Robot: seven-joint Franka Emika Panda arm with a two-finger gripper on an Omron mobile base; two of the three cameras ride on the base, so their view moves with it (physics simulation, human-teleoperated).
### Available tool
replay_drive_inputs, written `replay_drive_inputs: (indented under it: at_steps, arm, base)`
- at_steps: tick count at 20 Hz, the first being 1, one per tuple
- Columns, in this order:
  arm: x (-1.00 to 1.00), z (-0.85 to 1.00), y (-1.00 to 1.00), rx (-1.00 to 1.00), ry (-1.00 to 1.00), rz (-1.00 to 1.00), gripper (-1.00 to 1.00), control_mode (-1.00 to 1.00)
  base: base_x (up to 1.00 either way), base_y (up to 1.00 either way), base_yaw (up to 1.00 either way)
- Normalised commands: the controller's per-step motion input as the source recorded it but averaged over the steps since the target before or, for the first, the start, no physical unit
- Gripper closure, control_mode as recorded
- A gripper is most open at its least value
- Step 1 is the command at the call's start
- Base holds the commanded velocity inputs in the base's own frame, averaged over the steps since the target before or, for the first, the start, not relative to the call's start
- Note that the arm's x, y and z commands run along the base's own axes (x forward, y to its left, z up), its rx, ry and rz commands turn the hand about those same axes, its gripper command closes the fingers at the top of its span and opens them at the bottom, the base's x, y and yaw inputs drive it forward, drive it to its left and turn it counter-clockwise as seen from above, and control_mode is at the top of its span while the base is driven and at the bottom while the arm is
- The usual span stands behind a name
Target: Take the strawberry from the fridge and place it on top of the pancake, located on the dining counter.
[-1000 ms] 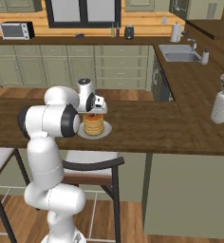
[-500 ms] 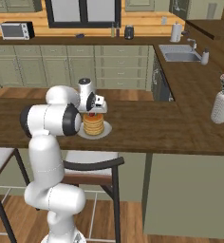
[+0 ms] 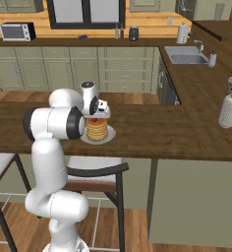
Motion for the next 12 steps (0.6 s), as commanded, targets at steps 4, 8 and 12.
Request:
replay_drive_inputs:
  at_steps: [4, 8, 12]
  arm:
    - [0.0, -0.03, 0.0, 0.0, 0.01, 0.0, -1.0, -1.0]
    - [0.0, 0.0, 0.0, 0.0, 0.0, 0.0, -1.0, -1.0]
    - [0.0, 0.0, 0.0, 0.0, 0.0, 0.0, -1.0, -1.0]
  base:
    - [0.0, 0.0, 0.0]
    - [0.0, 0.0, 0.0]
    - [0.0, 0.0, 0.0]
